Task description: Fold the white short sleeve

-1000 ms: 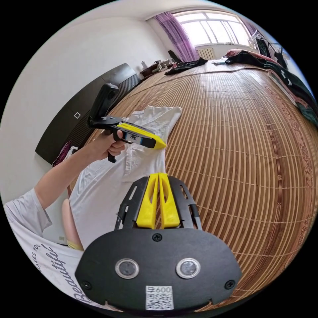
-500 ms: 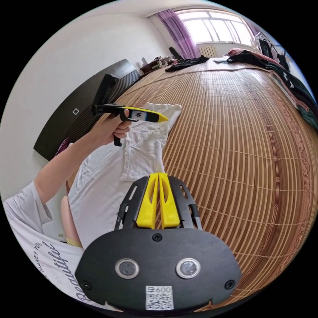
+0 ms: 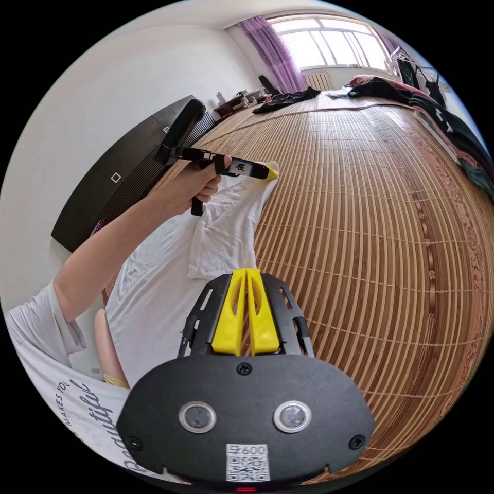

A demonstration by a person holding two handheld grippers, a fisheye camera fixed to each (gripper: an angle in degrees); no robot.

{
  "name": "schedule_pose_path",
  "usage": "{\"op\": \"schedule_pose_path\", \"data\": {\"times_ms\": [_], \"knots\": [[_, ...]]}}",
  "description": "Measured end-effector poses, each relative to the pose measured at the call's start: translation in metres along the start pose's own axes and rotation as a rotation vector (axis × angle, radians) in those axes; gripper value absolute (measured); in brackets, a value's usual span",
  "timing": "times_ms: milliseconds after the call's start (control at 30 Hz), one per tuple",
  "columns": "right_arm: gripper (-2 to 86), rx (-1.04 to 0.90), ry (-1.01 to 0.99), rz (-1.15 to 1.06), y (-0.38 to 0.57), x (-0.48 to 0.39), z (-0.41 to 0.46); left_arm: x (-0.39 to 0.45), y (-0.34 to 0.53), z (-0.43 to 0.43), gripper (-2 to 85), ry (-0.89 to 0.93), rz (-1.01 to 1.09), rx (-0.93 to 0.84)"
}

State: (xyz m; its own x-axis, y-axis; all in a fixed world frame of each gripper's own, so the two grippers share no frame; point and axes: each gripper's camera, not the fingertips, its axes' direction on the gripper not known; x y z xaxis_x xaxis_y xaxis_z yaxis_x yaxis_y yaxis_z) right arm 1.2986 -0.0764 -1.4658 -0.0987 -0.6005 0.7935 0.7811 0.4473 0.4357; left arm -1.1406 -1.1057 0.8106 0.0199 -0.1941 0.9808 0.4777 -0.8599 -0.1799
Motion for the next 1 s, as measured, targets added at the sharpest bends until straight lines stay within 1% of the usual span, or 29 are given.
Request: {"op": "schedule_pose_path", "data": {"times_ms": [33,67,100,133,167,200,233,267,300,333,367,400,433,467,500,567,633,733,767,933,1000], "knots": [[-0.9,0.003,-0.008,0.008,0.000,0.002,-0.001,-0.005,0.001,-0.007,0.3,-0.004,-0.057,0.028],[-0.9,0.003,-0.016,0.015,0.001,0.004,-0.001,-0.012,0.007,-0.020,0.2,-0.028,-0.136,0.103],[-0.9,0.004,-0.020,0.018,0.001,0.005,-0.001,-0.015,0.011,-0.028,0.2,-0.046,-0.174,0.146],[-0.9,0.005,-0.028,0.023,0.001,0.007,-0.001,-0.019,0.015,-0.040,0.2,-0.041,-0.163,0.208],[-0.9,0.005,-0.034,0.027,0.001,0.009,-0.001,-0.019,0.014,-0.047,0.2,0.030,-0.094,0.209],[-0.9,0.005,-0.036,0.029,0.001,0.010,-0.001,-0.021,0.013,-0.049,0.2,0.066,-0.078,0.184],[-0.9,0.004,-0.036,0.030,0.001,0.011,-0.001,-0.022,0.010,-0.049,0.2,0.144,-0.047,0.104],[-0.8,0.003,-0.033,0.028,0.001,0.011,0.000,-0.015,0.008,-0.048,0.2,0.223,0.034,0.017],[-0.8,0.002,-0.030,0.026,0.001,0.010,0.000,-0.010,0.008,-0.047,0.3,0.254,0.082,-0.020],[-0.8,0.001,-0.023,0.021,0.001,0.010,0.001,0.001,0.010,-0.044,0.4,0.301,0.169,-0.097],[-0.8,0.000,-0.015,0.016,0.001,0.009,0.002,0.013,0.013,-0.037,0.5,0.313,0.231,-0.187],[-0.8,0.001,-0.011,0.013,0.002,0.008,0.002,0.019,0.014,-0.032,0.5,0.313,0.261,-0.228],[-0.8,0.002,-0.005,0.009,0.003,0.008,0.003,0.029,0.017,-0.022,0.6,0.307,0.311,-0.306],[-0.8,0.004,-0.003,0.007,0.004,0.008,0.004,0.035,0.018,-0.010,0.7,0.276,0.331,-0.368],[-0.8,0.003,-0.002,0.007,0.004,0.008,0.004,0.036,0.018,-0.006,0.7,0.267,0.333,-0.377],[-0.9,0.004,-0.007,0.010,0.006,0.011,0.006,0.027,0.013,-0.002,0.7,0.310,0.280,-0.360],[-0.9,0.002,-0.016,0.014,0.006,0.015,0.008,0.014,0.011,-0.002,0.7,0.273,0.218,-0.321],[-0.8,-0.005,-0.021,0.012,0.007,0.018,0.012,0.005,0.014,0.002,0.7,0.257,0.192,-0.301],[-0.8,-0.007,-0.015,0.007,0.008,0.018,0.014,0.003,0.017,0.004,0.7,0.222,0.172,-0.280],[-0.8,-0.044,-0.001,0.005,0.009,0.019,0.021,-0.002,0.040,0.015,0.6,0.244,0.142,-0.268],[-0.8,-0.067,-0.008,0.007,0.009,0.021,0.025,-0.008,0.053,0.009,0.4,0.200,0.080,-0.186]]}}
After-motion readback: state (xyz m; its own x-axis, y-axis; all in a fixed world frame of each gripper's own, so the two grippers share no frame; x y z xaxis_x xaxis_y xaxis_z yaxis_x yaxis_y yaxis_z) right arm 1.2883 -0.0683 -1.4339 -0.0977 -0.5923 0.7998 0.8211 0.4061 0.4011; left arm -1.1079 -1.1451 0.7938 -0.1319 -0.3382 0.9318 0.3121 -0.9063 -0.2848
